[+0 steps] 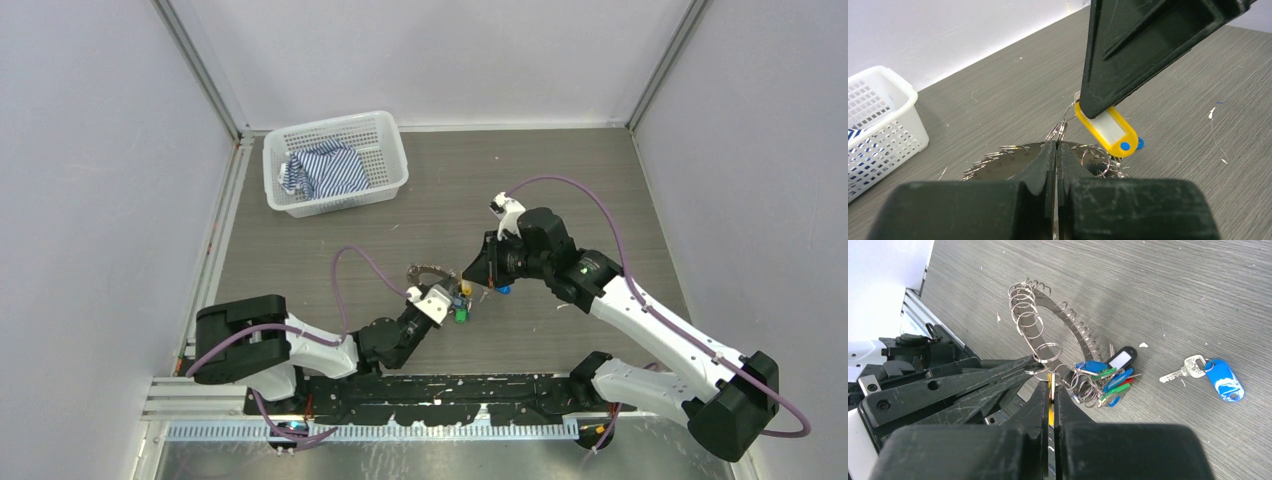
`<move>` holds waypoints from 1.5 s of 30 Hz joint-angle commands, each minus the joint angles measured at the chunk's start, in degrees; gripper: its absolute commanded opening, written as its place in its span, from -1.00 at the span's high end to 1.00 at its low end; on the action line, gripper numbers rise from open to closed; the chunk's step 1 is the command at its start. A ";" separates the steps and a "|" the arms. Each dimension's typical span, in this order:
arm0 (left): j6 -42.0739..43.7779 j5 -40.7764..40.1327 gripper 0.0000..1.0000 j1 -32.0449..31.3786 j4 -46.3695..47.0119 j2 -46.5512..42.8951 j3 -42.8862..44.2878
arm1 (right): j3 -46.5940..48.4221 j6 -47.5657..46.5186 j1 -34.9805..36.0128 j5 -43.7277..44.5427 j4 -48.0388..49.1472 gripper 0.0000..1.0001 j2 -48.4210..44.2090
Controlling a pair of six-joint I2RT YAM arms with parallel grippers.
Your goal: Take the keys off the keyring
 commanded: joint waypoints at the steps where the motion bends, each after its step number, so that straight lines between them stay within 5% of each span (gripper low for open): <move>1: -1.08 -1.23 0.99 0.39 7.98 -0.36 0.06 | -0.79 1.66 -1.58 -0.19 5.72 0.98 -2.36; 20: -7.22 -8.01 0.99 0.81 1.11 -1.26 3.70 | 0.62 -1.50 -1.68 -7.65 2.28 0.98 -2.67; 45: -12.94 -4.12 0.99 0.81 -7.66 -5.99 5.97 | 3.60 -6.50 4.30 -5.35 0.44 0.98 2.48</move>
